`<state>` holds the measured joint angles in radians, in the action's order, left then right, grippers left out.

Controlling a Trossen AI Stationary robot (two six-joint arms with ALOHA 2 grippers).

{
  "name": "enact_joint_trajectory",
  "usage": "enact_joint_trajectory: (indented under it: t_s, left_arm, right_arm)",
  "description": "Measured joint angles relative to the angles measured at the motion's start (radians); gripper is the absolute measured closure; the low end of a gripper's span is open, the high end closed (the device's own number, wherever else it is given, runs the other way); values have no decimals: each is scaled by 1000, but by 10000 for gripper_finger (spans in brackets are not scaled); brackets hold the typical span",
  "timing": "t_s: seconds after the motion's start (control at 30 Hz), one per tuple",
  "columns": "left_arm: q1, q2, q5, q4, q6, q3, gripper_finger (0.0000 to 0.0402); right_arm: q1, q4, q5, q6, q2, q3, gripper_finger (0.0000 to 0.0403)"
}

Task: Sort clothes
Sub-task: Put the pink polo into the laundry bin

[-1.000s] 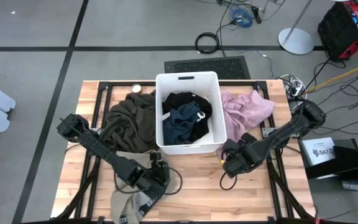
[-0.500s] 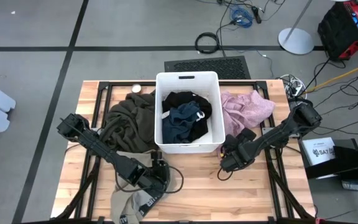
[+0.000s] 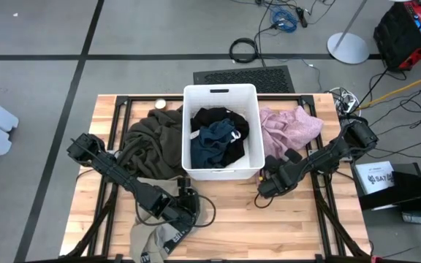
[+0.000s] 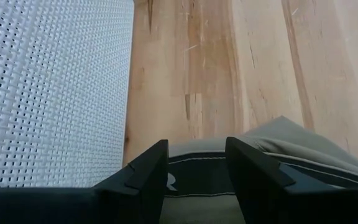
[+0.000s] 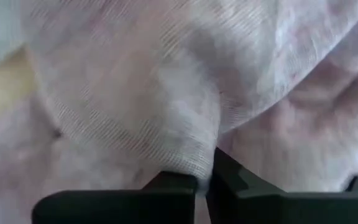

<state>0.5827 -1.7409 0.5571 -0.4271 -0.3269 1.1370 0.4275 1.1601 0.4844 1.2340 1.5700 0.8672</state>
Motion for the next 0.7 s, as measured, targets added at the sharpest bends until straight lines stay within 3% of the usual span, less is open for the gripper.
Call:
enact_joint_trajectory:
  t_s: [0.17, 0.3, 0.4, 0.5, 0.6, 0.7]
  left_arm:
    - [1, 0, 0, 1, -7, 0, 231]
    - [4, 0, 0, 6, -7, 0, 231]
    - [4, 0, -1, 24, -7, 0, 231]
    - [5, 0, -3, 54, -3, 0, 231]
    - [8, 0, -5, 101, 23, 0, 231]
    - [9, 0, -25, 169, 61, 0, 231]
  right_arm:
    - [57, 172, -150, -30, 0, 159, 402]
    - [135, 290, -152, -22, 0, 379, 403]
    - [213, 285, -97, -21, -1, 556, 403]
    - [302, 181, 24, -81, -2, 683, 403]
    - [389, -37, 148, -289, -2, 736, 403]
    - [443, -270, 165, -524, -1, 740, 403]
